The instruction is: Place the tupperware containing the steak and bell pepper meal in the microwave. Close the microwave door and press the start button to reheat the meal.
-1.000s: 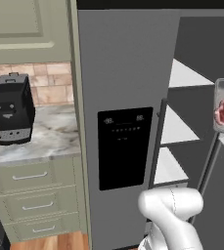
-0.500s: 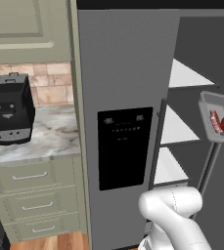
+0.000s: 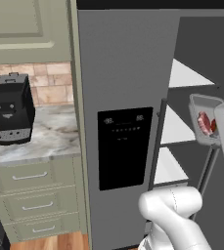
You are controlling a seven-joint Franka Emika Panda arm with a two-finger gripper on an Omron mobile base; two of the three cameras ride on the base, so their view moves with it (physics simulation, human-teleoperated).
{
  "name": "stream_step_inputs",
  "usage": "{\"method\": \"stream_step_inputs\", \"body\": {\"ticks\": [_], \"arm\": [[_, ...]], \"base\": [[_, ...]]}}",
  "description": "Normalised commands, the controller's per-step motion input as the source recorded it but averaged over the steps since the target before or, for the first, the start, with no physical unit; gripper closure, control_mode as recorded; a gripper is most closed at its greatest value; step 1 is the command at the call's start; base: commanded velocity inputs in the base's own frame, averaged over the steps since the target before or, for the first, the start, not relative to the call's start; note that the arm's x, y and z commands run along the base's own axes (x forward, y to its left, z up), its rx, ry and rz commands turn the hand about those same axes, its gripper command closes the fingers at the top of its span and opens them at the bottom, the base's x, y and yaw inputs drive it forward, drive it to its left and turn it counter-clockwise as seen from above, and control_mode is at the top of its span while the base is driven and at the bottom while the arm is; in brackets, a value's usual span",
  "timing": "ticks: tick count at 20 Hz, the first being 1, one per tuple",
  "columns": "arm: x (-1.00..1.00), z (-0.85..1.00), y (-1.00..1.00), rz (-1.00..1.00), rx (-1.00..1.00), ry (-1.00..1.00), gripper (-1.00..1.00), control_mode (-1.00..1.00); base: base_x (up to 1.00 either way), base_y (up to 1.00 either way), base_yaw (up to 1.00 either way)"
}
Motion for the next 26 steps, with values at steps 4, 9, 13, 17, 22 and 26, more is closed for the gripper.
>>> {"method": "stream_step_inputs", "body": {"ticks": [4,9,13,17,22,26], "arm": [[0.0,0.0,0.0,0.0,0.0,0.0,1.0,-1.0],[0.0,0.0,0.0,0.0,0.0,0.0,1.0,1.0],[0.0,0.0,0.0,0.0,0.0,0.0,1.0,1.0],[0.0,0.0,0.0,0.0,0.0,0.0,1.0,1.0],[0.0,0.0,0.0,0.0,0.0,0.0,1.0,1.0],[0.0,0.0,0.0,0.0,0.0,0.0,1.0,1.0]], "base": [[0.0,0.0,0.0],[-0.02,0.0,0.0],[-0.51,0.19,0.0],[-0.93,0.34,0.0],[-0.87,0.45,0.0],[-0.74,0.62,0.0]]}}
